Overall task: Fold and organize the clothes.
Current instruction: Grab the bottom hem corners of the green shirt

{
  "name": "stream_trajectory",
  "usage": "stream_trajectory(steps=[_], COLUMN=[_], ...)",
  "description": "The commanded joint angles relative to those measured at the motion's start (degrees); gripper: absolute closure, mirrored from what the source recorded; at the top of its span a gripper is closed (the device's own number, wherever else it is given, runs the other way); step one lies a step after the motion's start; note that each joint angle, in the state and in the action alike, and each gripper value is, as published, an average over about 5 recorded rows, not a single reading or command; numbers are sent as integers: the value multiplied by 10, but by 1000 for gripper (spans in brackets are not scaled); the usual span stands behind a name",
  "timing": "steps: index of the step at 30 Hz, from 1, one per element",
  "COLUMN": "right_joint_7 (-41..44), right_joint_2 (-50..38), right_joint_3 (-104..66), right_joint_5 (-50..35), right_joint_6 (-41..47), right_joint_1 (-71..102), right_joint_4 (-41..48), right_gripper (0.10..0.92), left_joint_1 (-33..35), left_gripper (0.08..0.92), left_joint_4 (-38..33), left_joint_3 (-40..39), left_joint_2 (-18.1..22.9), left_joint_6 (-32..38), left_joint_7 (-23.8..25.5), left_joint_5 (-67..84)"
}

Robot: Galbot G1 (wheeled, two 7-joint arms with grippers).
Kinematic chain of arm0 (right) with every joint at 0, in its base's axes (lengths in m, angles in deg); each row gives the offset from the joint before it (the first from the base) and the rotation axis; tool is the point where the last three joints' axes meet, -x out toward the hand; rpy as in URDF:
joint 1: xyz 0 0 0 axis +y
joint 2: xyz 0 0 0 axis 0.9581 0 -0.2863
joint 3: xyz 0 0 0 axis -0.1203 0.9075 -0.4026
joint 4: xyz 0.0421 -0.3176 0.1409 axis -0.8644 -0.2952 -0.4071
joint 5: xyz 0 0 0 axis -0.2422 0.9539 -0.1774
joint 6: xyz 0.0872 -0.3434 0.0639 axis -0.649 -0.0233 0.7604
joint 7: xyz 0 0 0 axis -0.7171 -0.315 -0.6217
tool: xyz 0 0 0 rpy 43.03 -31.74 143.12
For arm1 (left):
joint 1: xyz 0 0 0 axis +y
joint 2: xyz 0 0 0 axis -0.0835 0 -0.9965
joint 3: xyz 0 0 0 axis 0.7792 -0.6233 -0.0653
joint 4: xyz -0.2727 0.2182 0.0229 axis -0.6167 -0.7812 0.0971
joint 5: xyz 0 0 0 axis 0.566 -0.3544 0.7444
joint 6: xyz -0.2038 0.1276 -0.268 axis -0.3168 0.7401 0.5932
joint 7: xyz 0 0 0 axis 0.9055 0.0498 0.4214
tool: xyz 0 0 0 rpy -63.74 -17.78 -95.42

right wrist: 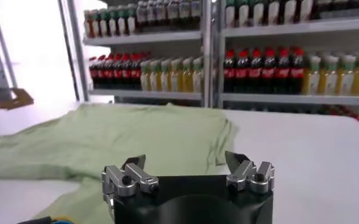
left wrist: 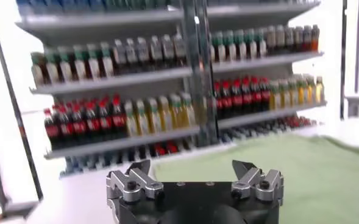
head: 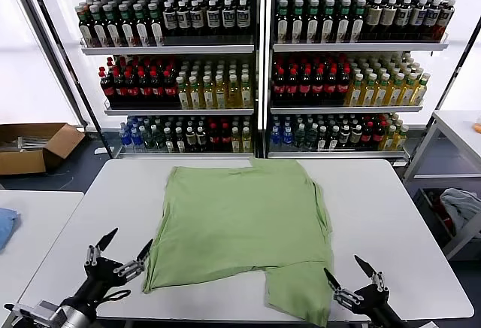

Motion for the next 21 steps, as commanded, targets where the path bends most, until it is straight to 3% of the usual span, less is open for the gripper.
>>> stream_trajectory(steps=[1, 16, 21], right_joint_7=[-39, -44, -58], right_joint_2=[-52, -46, -43], right_joint_3=[35, 60, 65], right_joint_5=[5, 20, 21], right_joint_6=[48, 48, 43], right_joint_1=[32, 48, 48], right_joint_4=[-18, -11, -6], right_gripper=[203, 203, 267], left_joint_1=[31, 13, 8], left_gripper=[177, 177, 177], left_joint_4=[13, 45, 51], left_joint_3=[-71, -87, -100], left_joint_2=[-62, -52, -48], left_joint_6=[-126, -170, -170], left_joint_7=[-71, -108, -109], left_joint_5=[5, 20, 21])
